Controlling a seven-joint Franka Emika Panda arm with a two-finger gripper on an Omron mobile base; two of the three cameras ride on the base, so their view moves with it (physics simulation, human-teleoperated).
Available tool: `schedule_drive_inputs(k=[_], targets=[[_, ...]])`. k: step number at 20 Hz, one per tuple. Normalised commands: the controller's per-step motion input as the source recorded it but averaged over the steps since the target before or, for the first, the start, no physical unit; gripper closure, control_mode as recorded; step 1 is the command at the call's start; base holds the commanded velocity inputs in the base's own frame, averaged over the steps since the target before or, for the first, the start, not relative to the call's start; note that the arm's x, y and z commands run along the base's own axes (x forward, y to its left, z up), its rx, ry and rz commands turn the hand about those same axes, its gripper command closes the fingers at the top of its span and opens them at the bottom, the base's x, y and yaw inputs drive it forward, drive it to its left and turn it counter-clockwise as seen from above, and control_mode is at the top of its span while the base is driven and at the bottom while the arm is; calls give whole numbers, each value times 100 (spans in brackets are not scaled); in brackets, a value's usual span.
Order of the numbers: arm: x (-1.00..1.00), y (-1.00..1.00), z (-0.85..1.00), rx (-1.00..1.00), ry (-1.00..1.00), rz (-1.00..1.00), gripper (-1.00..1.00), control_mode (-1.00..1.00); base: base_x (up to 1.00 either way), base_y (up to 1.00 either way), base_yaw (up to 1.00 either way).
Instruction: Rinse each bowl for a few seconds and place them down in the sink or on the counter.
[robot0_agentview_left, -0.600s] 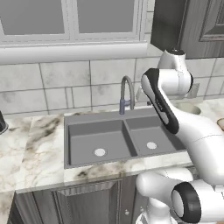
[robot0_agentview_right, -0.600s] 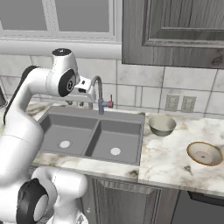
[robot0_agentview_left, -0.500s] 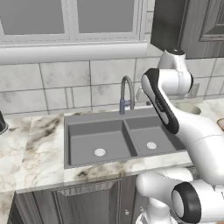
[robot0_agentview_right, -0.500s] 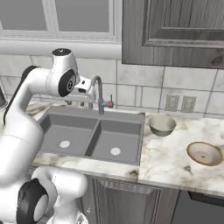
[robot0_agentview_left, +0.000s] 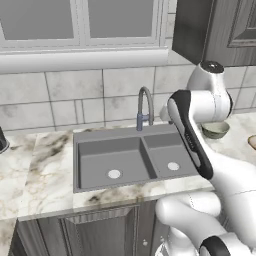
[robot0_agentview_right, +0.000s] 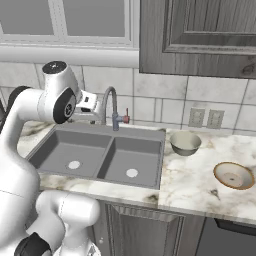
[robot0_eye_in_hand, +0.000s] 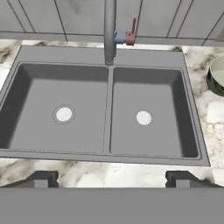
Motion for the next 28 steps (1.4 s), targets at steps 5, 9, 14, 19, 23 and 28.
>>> schedule_drive_inputs(k=[5, 9, 14, 19, 23, 28], targets=[[-29, -13, 0, 0, -11, 0, -100, -100, 0, 0, 0], [-12, -23, 0, 0, -10, 3, -100, -100, 0, 0, 0], [-1, -31, 0, 0, -9, 7, -100, -100, 0, 0, 0], [0, -32, 0, 0, -11, 10, -100, -100, 0, 0, 0], [2, -29, 0, 0, -16, 14, -100, -100, 0, 0, 0], [14, -30, 0, 0, -15, 13, -100, -100, 0, 0, 0]])
